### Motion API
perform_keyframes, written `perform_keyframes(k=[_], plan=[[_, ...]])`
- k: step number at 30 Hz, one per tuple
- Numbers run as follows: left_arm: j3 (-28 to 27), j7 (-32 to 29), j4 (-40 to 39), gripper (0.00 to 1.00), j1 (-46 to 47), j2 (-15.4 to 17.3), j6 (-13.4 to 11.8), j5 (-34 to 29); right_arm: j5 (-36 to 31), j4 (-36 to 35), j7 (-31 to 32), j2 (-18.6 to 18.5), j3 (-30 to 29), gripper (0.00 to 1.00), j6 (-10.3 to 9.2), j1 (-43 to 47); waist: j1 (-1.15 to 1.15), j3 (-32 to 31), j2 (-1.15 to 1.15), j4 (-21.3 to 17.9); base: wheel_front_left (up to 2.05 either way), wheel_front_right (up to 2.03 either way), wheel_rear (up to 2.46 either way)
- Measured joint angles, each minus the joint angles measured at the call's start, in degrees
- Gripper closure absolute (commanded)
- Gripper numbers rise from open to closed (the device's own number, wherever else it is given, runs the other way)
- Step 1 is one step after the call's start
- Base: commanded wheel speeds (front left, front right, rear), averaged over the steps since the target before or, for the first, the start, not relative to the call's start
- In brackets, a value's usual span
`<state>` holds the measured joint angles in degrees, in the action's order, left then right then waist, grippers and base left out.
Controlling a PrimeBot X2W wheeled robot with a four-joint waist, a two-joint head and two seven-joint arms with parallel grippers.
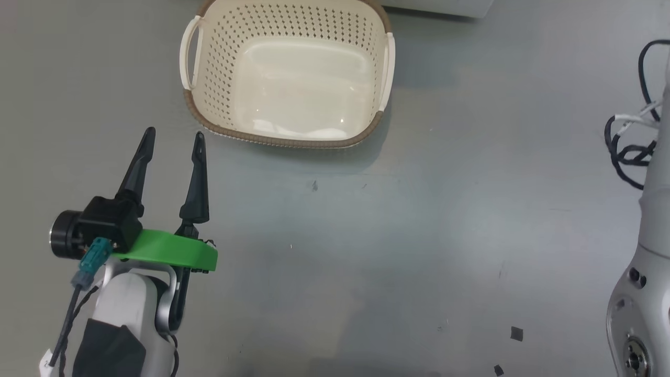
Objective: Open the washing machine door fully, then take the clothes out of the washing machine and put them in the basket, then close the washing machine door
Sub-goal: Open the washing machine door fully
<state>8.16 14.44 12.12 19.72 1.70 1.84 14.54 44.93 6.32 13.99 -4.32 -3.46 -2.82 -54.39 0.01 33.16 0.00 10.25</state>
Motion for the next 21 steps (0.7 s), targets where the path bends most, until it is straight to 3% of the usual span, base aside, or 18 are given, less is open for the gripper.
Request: perform_keyframes(k=[6,21], plan=[[1.13,0.0,0.16,0.0,1.8,-0.16,0.08,1.51,1.93,1.82,4.43,-0.09,-0.36,1.0,-1.94,-7.4,0.0,3.08,0.0,1.88,0.0,0.0,0.0],[1.64,0.0,0.35,0.0,4.4,-0.38,0.47,4.63,5.54,9.04,12.04,-0.27,0.24,1.0,-2.99,-17.95,0.0,6.62,0.0,5.49,0.0,0.0,0.0]])
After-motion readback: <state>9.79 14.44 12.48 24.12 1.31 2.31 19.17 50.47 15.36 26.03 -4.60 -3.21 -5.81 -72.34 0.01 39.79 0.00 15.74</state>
